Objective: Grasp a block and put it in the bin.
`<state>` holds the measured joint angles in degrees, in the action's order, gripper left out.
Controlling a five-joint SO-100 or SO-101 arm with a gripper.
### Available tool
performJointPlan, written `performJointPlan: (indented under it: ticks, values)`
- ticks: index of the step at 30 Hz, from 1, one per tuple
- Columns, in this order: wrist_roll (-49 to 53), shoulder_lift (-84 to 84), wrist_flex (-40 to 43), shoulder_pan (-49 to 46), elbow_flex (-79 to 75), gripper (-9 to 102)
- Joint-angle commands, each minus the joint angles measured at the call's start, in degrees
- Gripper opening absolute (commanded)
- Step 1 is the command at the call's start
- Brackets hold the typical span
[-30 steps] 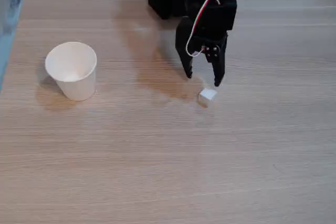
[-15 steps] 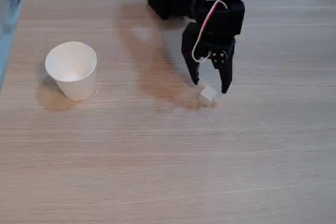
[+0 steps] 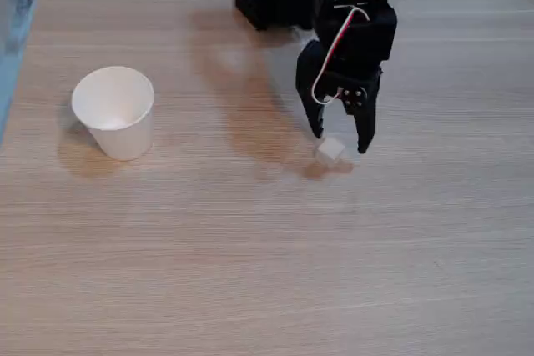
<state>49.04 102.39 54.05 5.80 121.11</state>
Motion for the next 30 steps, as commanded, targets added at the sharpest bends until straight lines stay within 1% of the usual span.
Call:
performJointPlan:
  ticks: [1, 9, 19, 30]
  values:
    - [-0.9, 0.5, 0.0, 0.2, -2.0, 32]
    - [-1.2, 1.5, 0.1, 0.3, -1.4, 32]
    - [-2.3, -0.1, -3.0, 1.0, 2.2, 32]
    - [-1.8, -1.2, -4.7, -0.1, 1.8, 32]
